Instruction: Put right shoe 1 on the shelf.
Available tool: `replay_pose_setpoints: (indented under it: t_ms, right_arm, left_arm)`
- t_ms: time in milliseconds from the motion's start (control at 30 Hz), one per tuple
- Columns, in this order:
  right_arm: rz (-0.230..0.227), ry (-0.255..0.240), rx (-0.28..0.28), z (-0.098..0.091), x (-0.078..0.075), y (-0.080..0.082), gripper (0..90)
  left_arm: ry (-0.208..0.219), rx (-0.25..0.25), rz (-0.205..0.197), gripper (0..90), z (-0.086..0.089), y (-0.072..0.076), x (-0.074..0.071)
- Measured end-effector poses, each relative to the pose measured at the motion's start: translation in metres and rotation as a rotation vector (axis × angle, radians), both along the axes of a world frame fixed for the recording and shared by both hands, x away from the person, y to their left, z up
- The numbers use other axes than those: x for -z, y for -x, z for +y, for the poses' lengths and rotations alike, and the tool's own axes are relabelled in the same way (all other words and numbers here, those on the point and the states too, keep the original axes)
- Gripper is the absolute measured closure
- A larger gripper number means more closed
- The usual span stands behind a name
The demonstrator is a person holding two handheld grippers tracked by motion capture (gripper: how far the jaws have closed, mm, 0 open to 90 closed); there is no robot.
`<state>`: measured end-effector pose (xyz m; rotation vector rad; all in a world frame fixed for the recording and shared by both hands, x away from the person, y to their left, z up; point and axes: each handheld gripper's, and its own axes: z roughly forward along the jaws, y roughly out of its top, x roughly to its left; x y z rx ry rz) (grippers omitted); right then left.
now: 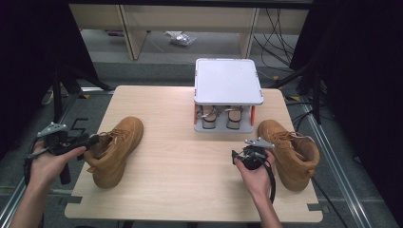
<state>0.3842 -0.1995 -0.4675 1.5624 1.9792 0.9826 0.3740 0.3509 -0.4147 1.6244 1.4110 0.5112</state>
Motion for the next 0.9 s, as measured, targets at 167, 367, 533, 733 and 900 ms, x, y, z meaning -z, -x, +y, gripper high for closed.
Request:
replay_pose_setpoints:
  t_ms: [167,367,533,733,900]
  right_arm:
    - [0.012,-0.014,0.015,0.002,0.001,0.001,42.0]
    - [0.01,0.001,0.005,0.001,0.002,0.001,41.9]
    - [0.017,0.005,0.003,0.001,0.002,0.0,41.9]
    - [0.021,0.002,0.001,0.002,0.002,0.0,41.8]
    - [0.025,0.01,0.012,0.003,0.002,0.001,41.7]
  left_arm:
    - [-0.021,-0.004,0.039,53.7,-0.002,-0.005,0.003]
    - [-0.005,-0.015,0.092,54.7,-0.001,-0.009,0.004]
    - [-0.004,0.007,0.138,56.4,-0.003,-0.013,0.004]
    - [-0.021,0.017,0.182,58.3,-0.007,-0.017,0.002]
    - [-0.044,0.026,0.197,55.3,-0.012,-0.016,0.0]
